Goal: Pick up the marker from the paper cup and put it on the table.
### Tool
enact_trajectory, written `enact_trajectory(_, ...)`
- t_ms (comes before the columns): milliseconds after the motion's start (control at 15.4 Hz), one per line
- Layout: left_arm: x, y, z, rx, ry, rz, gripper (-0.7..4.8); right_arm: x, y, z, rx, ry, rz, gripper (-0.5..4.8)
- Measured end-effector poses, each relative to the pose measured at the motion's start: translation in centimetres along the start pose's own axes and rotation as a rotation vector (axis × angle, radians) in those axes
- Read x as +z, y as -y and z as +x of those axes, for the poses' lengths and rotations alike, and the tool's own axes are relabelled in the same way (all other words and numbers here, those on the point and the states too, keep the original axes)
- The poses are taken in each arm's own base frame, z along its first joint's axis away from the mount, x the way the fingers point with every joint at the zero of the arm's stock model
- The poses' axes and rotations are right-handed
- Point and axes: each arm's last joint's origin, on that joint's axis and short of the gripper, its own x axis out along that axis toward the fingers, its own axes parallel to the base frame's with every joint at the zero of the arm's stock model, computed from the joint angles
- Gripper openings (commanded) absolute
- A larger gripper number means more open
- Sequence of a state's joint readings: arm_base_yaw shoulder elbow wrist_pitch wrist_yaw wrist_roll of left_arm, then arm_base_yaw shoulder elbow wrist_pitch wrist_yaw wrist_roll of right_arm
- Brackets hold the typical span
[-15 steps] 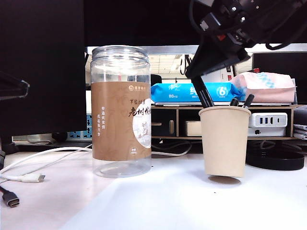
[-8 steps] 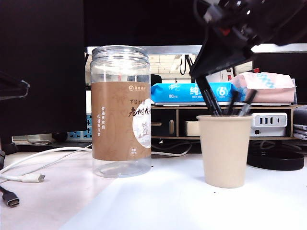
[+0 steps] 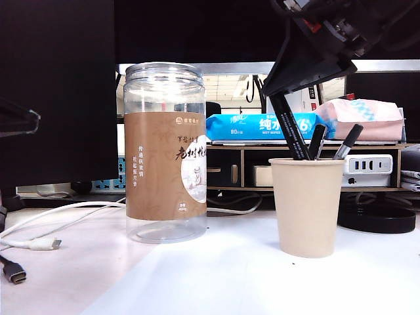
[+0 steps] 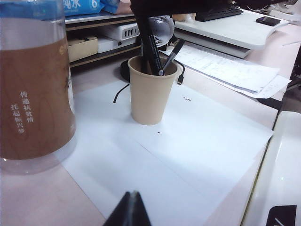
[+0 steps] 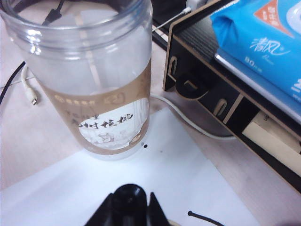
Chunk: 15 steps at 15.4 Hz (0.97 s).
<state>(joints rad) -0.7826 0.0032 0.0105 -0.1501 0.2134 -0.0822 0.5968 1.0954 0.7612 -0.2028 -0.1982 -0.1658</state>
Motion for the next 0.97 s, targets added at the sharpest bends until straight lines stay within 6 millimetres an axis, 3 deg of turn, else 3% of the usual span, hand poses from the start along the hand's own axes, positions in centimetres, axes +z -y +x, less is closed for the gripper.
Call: enact_trajectory(972, 0.0, 0.0, 0.0, 0.000, 0.000, 0.000, -0.04, 1.9, -0.3, -3.2, -0.020, 0.177, 0.007, 0.84)
